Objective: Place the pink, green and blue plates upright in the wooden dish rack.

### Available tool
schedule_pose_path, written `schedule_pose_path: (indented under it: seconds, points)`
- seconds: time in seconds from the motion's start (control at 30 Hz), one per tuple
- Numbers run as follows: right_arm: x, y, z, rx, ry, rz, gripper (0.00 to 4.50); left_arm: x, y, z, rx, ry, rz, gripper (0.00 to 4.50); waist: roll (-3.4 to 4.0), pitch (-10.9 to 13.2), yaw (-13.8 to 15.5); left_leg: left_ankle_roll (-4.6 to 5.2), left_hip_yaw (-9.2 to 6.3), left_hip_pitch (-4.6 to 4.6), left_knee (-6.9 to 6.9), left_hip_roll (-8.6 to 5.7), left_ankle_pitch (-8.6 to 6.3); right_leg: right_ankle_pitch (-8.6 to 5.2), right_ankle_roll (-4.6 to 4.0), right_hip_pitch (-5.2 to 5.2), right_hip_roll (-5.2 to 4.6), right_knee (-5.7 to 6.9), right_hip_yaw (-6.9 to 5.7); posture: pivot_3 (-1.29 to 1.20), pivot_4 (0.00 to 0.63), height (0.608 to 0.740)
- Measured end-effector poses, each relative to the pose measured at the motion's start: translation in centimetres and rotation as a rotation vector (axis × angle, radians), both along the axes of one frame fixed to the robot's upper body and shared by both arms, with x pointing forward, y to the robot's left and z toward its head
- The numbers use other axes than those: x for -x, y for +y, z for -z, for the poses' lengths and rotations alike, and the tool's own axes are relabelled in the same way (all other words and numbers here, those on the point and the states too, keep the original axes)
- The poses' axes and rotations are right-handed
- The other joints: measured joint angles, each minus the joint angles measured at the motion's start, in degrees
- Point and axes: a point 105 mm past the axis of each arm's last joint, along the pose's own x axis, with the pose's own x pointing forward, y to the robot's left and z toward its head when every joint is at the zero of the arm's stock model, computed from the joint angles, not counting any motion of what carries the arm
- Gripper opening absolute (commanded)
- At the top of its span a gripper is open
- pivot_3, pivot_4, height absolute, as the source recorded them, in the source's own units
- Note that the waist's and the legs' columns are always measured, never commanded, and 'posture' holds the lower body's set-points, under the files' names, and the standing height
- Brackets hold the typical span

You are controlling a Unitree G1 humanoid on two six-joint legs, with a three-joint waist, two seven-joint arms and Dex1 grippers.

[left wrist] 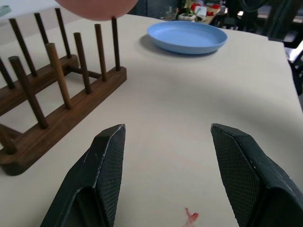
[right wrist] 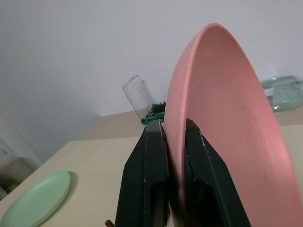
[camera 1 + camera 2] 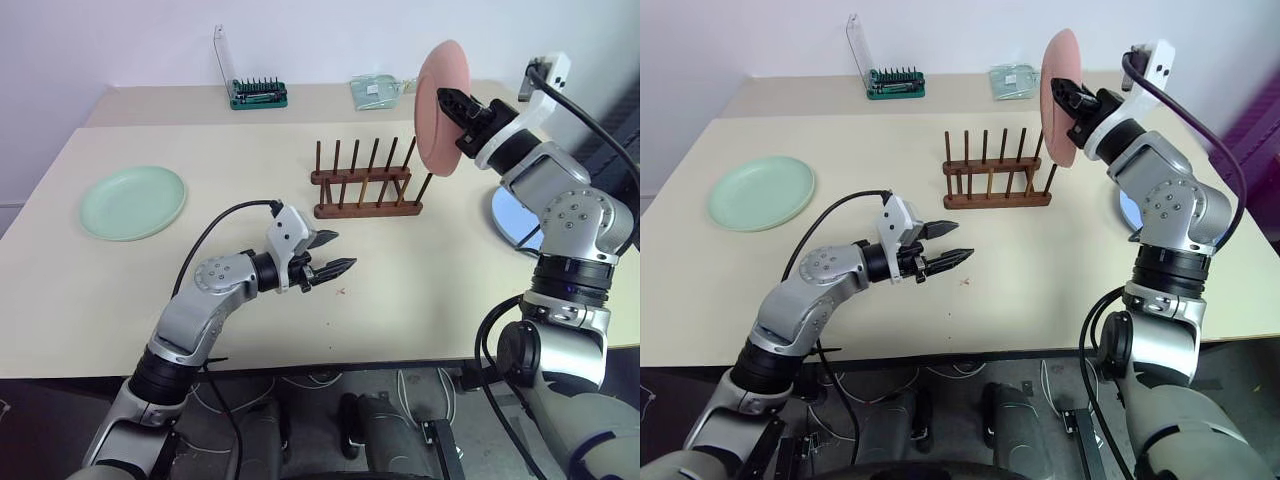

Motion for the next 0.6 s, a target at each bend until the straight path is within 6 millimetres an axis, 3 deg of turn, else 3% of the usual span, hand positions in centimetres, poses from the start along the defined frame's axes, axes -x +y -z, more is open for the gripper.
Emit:
schedule_pose_path:
  seconds: [0.3,0.6]
  points:
    - [0.2,0.7,-1.2,-0.03,-0.019,-0.037,0.0,0.0,-0.1,0.1,0.008,0.005,-0.004,2.92,0.01,0.0,0.0,0.0,-0.01,-0.01,0.0,0.0,0.0,0.0,-0.01,0.01,-0.02,-0.05,0.0,0.0,0.15,0.73]
    - [-2.0,0.0,2.1,-0.119,0.164,-0.025,0.0,0.1,-0.3,0.1,0.014,0.005,0.004,2.92,0.02,0.0,0.0,0.0,-0.01,-0.02,-0.01,0.0,0.0,0.0,-0.01,0.01,0.0,-0.05,0.0,0.0,0.15,0.73]
